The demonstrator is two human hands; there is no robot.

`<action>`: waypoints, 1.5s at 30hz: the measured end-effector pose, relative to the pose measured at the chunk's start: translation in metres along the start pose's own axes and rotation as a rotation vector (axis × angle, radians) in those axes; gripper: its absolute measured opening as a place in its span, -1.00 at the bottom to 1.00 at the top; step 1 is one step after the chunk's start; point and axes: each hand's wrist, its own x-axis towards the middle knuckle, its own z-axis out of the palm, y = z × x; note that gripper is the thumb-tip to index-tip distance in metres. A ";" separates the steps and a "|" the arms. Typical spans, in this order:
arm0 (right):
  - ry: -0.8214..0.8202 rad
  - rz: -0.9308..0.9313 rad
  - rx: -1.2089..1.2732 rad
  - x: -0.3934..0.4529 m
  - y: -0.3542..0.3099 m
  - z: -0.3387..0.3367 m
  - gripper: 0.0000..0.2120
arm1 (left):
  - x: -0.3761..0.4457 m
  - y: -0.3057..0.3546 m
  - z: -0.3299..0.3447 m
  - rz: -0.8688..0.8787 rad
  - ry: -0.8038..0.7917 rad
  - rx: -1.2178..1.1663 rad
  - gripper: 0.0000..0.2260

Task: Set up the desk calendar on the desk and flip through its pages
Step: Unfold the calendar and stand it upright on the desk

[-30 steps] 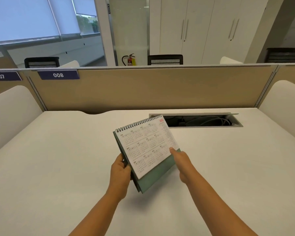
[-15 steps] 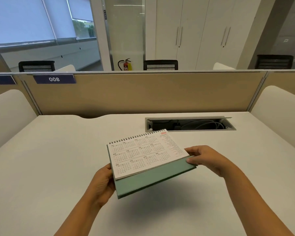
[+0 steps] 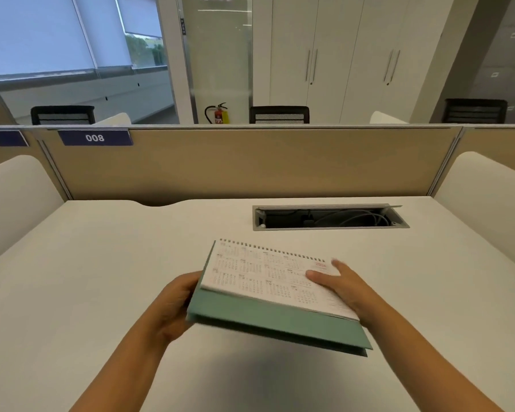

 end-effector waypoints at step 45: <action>-0.129 0.055 1.023 -0.007 -0.013 0.105 -0.59 | 0.013 -0.021 0.037 -0.111 0.121 -0.099 -0.70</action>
